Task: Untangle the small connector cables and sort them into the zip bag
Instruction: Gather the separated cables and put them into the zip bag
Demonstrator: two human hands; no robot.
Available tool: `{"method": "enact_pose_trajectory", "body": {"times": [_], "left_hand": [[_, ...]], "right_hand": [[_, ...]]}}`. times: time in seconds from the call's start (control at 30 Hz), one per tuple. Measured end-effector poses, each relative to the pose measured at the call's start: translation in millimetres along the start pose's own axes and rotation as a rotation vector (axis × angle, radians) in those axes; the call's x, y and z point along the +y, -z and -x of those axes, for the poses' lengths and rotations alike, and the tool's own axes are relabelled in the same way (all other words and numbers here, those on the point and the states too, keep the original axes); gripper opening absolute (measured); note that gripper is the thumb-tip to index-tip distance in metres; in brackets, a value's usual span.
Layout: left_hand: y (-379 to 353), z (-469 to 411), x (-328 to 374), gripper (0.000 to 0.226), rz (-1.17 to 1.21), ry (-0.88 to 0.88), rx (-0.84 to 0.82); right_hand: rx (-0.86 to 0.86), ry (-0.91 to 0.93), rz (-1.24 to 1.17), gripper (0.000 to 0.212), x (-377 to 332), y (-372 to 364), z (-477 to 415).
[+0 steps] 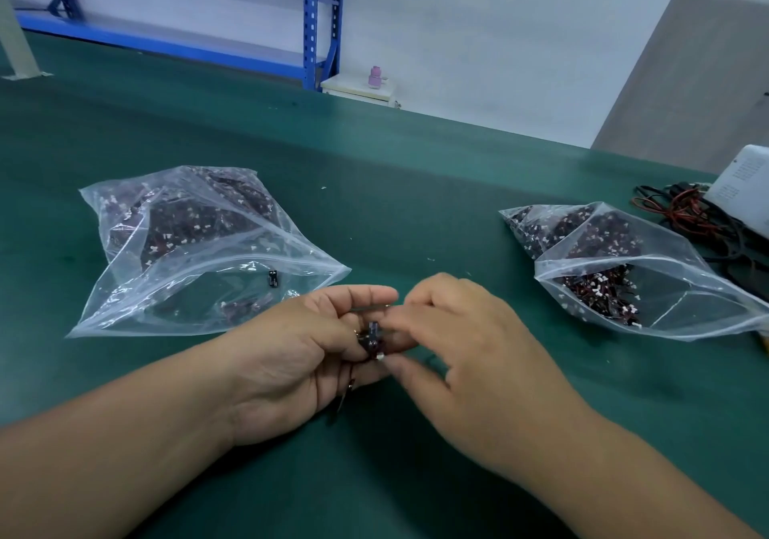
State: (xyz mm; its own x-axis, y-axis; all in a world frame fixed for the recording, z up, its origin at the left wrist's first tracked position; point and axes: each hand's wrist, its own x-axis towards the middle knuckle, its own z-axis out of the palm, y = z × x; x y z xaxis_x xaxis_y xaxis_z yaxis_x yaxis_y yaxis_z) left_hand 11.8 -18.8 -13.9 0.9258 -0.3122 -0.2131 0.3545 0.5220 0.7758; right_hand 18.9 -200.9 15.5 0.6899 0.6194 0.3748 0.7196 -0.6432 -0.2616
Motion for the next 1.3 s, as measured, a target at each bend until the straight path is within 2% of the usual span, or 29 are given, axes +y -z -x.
{"method": "enact_pose_trajectory", "body": {"times": [0.13,0.27,0.33,0.43,0.57,0.63,0.73,0.87,0.97,1.1,1.23,1.3], "left_hand": [[0,3,2,0.058,-0.141,0.018,-0.104],[-1,5,1,0.052,-0.156,0.046,-0.171],[-1,5,1,0.048,-0.161,0.048,-0.153],[-1,5,2,0.046,-0.141,0.051,-0.091],[-4,6,3,0.043,-0.137,0.059,-0.021],[-6,7,3,0.032,-0.135,0.057,0.02],[-9,7,2,0.02,-0.124,0.056,0.071],[-10,7,3,0.022,-0.101,0.039,0.111],[-11,6,3,0.017,-0.089,0.031,0.14],[-10,5,4,0.017,-0.102,0.036,0.149],[-8,5,4,0.023,-0.12,0.04,0.127],[-7,6,3,0.027,-0.135,0.037,0.116]], "right_hand": [[0.028,0.034,0.071,0.029,-3,-9,5],[0.055,0.086,0.098,0.02,-1,-10,3],[0.054,0.087,0.126,0.027,1,-8,0],[0.042,0.056,0.044,0.019,9,-5,-3],[0.149,-0.093,-0.241,0.01,17,-5,-3],[0.192,-0.196,-0.347,0.012,19,-5,-5],[0.181,-0.324,-0.432,0.019,24,-4,-8],[0.131,-0.433,-0.532,0.021,28,4,-11],[0.174,-0.525,-0.602,0.017,34,14,-13],[0.232,-0.535,-0.472,0.015,49,21,-14],[0.008,-0.547,-0.186,0.011,61,18,-12],[-0.02,-0.567,-0.174,0.024,63,15,-11]]}}
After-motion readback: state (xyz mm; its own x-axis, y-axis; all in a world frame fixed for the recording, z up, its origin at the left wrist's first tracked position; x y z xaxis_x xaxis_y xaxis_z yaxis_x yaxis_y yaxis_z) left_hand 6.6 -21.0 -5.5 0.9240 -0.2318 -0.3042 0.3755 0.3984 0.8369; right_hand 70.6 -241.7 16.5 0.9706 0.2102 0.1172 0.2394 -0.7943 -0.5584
